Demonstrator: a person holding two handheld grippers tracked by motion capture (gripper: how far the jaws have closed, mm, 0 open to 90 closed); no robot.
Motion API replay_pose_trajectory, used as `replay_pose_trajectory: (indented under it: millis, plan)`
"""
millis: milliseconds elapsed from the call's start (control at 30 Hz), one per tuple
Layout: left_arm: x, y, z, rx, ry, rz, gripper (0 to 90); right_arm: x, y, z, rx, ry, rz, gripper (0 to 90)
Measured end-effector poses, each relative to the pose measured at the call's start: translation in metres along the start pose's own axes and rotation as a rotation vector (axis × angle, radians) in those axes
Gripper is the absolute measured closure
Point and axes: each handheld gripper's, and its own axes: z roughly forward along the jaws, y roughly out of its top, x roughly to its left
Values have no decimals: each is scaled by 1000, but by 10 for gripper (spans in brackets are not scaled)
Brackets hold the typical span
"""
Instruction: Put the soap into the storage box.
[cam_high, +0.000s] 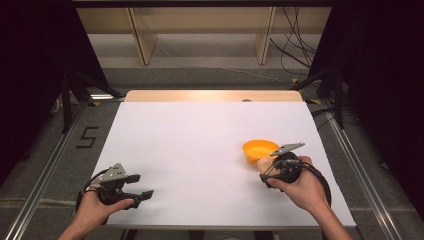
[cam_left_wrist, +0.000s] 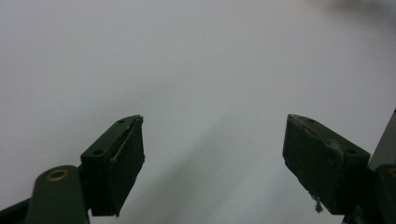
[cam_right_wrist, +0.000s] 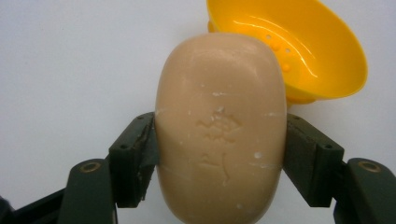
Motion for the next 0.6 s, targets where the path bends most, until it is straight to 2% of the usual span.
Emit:
replay_pose_trajectory:
  millis: [67, 100, 133, 200, 233, 267, 333, 400, 433, 467, 600]
  plan:
    - [0, 0, 0, -1, 1, 0, 203, -1, 0, -1, -3, -6, 2, 334]
    - [0, 0, 0, -2, 1, 0, 203, -3, 0, -1, -14, -12, -12, 334]
    - [0, 0, 0, -1, 2, 0, 203, -2, 0, -2, 1, -3, 18, 334]
    - [0, 0, -1, 5, 12, -8, 203, -4, 0, -3, -11, -12, 3, 334]
    - [-1, 0, -1, -8, 8, -12, 204, -4, 0, -3, -9, -5, 11, 334]
    - [1, 1, -3, 4, 12, 6, 204, -4, 0, -4, -6, -9, 23, 334]
    - [1, 1, -3, 4, 11, 5, 204, -5, 0, -5, -4, -10, 28, 334]
    - [1, 1, -3, 4, 13, 6, 203, -6, 0, -5, -5, -10, 25, 334]
    - [1, 1, -3, 5, 19, 5, 204, -8, 1, -4, -23, -17, 1, 334]
    - [1, 1, -3, -7, 15, 4, 203, -7, 1, -4, -15, -10, 23, 334]
    - [1, 0, -2, -18, 14, -1, 203, -8, 2, -7, -13, -26, 33, 334]
